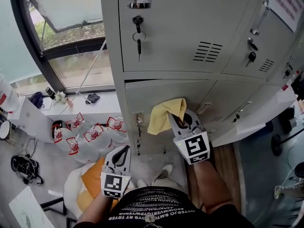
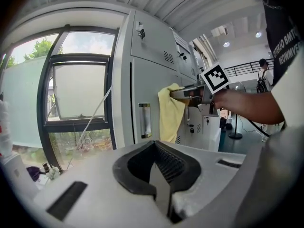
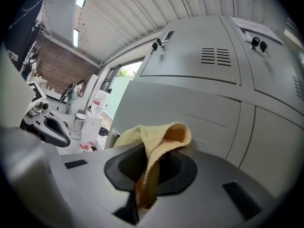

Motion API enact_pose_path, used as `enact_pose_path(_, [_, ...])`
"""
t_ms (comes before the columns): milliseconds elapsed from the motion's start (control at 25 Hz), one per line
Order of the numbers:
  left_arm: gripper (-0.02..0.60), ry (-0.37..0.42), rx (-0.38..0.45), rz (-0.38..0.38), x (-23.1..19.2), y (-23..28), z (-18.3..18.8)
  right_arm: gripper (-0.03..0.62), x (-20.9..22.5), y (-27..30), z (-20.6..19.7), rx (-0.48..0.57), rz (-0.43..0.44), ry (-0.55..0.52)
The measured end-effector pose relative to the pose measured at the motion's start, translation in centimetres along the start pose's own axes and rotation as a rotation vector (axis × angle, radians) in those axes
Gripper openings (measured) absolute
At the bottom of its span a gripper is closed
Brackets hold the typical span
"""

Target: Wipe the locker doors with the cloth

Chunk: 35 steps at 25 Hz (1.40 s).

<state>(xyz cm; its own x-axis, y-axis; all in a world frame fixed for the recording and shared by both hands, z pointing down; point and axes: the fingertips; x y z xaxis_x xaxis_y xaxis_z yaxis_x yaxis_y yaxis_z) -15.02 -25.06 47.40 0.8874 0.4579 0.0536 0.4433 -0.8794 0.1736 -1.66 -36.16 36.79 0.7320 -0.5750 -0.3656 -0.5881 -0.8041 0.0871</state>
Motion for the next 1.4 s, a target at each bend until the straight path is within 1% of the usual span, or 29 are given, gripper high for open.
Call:
enact_pose_path(240, [0.006,0.011,0.000,-0.021,0.4,1.1,0.6,0.037,2.6,-0.7,-1.5,-0.030,-0.046,0.012])
enact_pose_path(480, [0.006,0.015,-0.009,-0.025,0.4,1.9,0.7,0.037,4.9,-1.7,-2.8,-0.044,-0.092,0.033])
enact_pose_path(680, [0.006,0.011,-0.016,-0.029,0.5,2.6,0.5,0.037,7.5,-2.9,-5.2,-0.088,-0.153,0.047])
enact_pose_path(800, [0.006,0.012,-0.017,-0.034,0.7,3.1,0.5,0.037,8.4,-3.6,-5.7,-0.105,-0.178,0.041])
enact_pose_path(920, [0.006,0.011,-0.014,-0.033,0.7,3.4,0.7,0.038,7.3,-4.2,-5.0,-0.077,-0.145,0.037])
enact_pose_path(1040, [0.006,0.012,-0.017,-0.030,0.5,3.5,0.6,0.037,4.6,-4.4,-4.8,-0.063,-0.083,0.039])
enact_pose_path(1280, [0.006,0.015,-0.019,-0.024,0.4,3.2,0.4,0.037,-1.2,-2.8,-7.0,-0.098,0.061,0.045])
enact_pose_path(1400, [0.006,0.013,-0.019,-0.020,0.4,3.0,0.4,0.037,-4.0,-1.7,-8.4,-0.122,0.117,0.044])
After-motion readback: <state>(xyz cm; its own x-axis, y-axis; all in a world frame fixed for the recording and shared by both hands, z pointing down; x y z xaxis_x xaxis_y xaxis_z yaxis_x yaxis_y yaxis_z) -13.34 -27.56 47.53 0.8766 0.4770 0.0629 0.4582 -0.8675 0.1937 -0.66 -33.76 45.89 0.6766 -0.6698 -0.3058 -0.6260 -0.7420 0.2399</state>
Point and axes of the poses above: the fingertips, and each gripper's own axes: y forward along the fingers, x to its right, z out of its top, and after that the axes turned 3 degrees about x, right-handed
